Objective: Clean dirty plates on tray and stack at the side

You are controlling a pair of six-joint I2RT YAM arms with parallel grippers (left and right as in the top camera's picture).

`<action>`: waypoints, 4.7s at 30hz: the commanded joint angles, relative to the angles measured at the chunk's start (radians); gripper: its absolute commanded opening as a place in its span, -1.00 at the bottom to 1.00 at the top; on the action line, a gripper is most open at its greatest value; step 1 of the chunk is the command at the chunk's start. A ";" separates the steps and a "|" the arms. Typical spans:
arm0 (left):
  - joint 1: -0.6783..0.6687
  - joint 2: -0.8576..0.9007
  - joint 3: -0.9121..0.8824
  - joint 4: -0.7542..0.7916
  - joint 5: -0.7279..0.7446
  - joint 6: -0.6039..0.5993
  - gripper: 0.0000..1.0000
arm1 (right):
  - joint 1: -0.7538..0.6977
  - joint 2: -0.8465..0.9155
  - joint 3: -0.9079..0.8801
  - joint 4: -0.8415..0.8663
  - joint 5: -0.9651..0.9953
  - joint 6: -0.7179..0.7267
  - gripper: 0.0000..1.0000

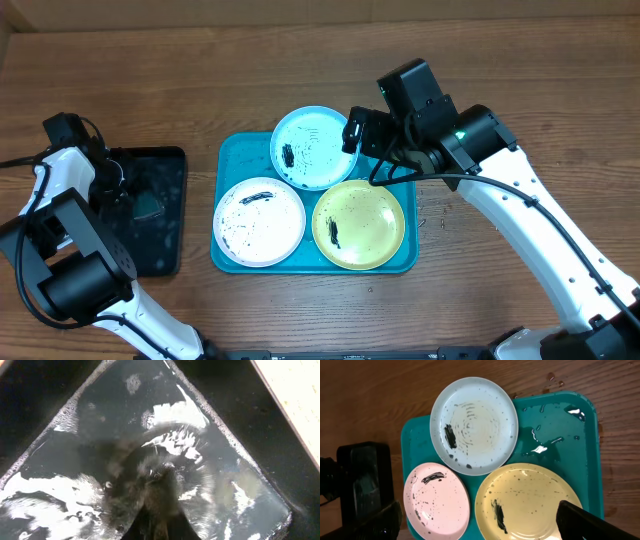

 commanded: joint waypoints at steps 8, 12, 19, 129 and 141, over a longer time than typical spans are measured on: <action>-0.002 0.018 -0.006 -0.098 0.019 0.001 0.99 | 0.004 -0.006 0.018 0.000 -0.005 -0.003 1.00; -0.002 0.018 -0.006 -0.204 0.019 -0.007 0.99 | 0.004 -0.006 0.018 0.004 -0.005 -0.003 1.00; -0.002 0.018 -0.006 -0.253 0.019 -0.006 -0.16 | 0.004 -0.006 0.018 0.013 -0.005 -0.003 1.00; 0.286 -0.100 0.116 -0.452 0.796 -0.710 -0.92 | 0.005 -0.009 0.045 0.034 -0.041 0.000 1.00; 0.148 -0.098 0.105 -0.383 0.674 -0.608 -0.92 | 0.005 -0.008 0.045 0.042 -0.031 0.000 1.00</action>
